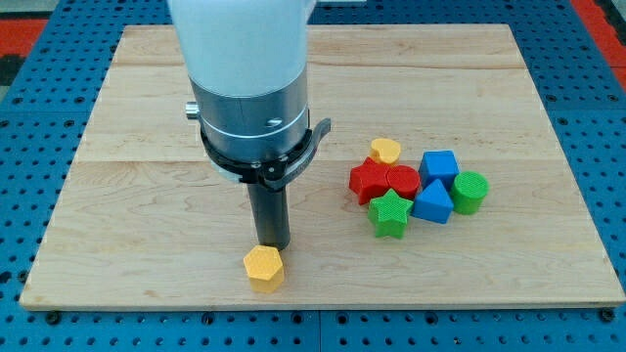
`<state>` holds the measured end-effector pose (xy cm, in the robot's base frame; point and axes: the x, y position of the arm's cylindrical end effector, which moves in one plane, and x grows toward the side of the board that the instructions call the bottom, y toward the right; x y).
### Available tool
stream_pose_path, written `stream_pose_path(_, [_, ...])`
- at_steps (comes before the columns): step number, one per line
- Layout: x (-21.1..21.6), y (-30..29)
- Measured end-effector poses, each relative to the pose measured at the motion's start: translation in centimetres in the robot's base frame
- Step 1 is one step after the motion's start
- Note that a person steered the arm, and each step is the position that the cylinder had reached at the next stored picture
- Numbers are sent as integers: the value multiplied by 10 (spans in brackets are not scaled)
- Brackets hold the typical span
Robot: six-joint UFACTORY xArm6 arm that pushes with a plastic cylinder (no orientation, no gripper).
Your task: Place yellow hexagon to the top left corner of the board
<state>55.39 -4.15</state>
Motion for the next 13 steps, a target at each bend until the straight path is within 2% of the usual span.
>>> stream_pose_path(1, [5, 51])
stream_pose_path(2, [62, 57])
stream_pose_path(3, [37, -3])
stream_pose_path(4, [-10, -70])
stream_pose_path(5, [4, -38])
stream_pose_path(6, [24, -86])
stream_pose_path(9, [-141, -138])
stream_pose_path(12, [-126, -156])
stream_pose_path(13, [-173, -174])
